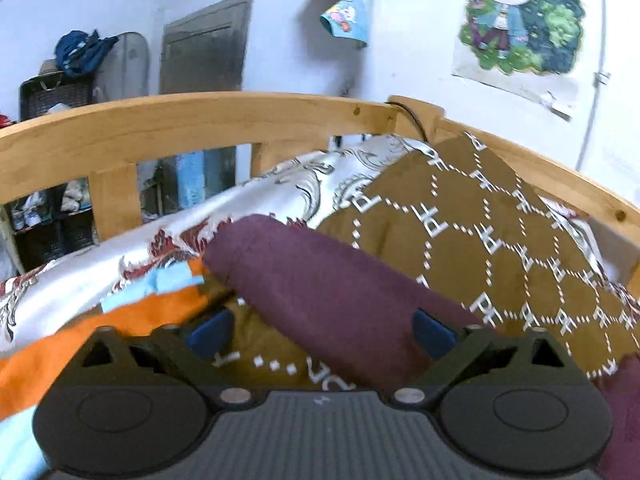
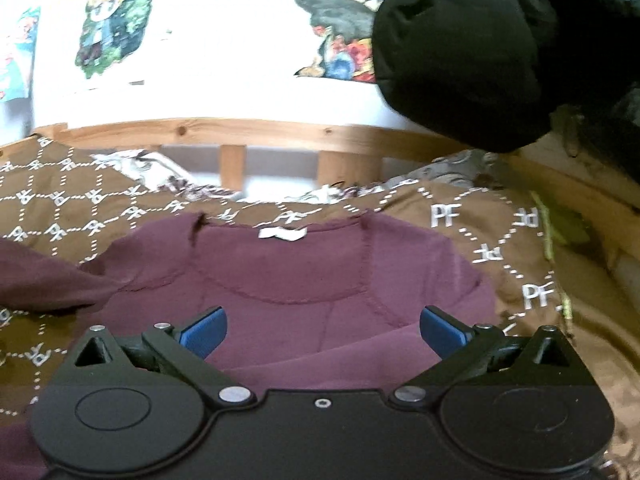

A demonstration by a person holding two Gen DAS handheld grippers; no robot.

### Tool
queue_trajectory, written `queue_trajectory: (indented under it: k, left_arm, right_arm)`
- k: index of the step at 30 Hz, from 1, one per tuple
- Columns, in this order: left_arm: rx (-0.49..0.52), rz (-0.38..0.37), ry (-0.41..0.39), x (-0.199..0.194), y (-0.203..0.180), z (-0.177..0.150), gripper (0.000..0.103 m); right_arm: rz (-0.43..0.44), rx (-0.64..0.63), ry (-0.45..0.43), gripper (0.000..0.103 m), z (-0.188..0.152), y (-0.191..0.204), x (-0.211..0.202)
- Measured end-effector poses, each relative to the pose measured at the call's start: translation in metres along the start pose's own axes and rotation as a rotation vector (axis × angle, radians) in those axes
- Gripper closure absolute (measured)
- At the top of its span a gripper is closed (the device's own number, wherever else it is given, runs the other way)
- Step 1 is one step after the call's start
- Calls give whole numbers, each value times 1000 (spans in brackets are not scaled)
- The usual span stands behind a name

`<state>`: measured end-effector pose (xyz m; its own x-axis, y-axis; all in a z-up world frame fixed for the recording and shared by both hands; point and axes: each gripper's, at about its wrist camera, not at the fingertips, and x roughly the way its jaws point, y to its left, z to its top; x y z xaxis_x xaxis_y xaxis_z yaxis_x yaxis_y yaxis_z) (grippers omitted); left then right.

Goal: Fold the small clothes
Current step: 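Grasp the other sleeve cuff with the left gripper and lift it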

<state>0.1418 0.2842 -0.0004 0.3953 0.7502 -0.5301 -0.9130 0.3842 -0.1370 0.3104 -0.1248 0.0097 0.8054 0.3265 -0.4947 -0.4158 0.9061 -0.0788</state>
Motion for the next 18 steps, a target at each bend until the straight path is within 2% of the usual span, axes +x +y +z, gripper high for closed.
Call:
queue_trajectory:
  k: [1,4,6,7,9,11,14,18]
  left_arm:
    - [-12,4,5,2,-1,1,14]
    - [-84,-39,4,3,8,2,29]
    - [-94,-36,-16,3,10,-1,51]
    - [-88,-37,-20,3,11,-1,56]
    - [-85,-34,-34,2,11,-3,78]
    - [-95,-30,-64,-2,13,-3,94]
    - [-96,-67,-126,-12,13,-2,98]
    - [-62,-125,-251,-36,7,2,98]
  right_arm:
    - [9,0,2,1,-1,2,0]
    - [24,-3,15,1,-6,5,-3]
    - [23,3,34,1,-12,5,-4]
    - [23,5,45,1,-16,5,-5]
    - [20,7,67,1,-23,5,-7]
    - [15,9,88,1,-31,4,-10]
    - [-19,12,106,1,-43,0,-16]
    - [-51,27,113,1,-57,-12,-25]
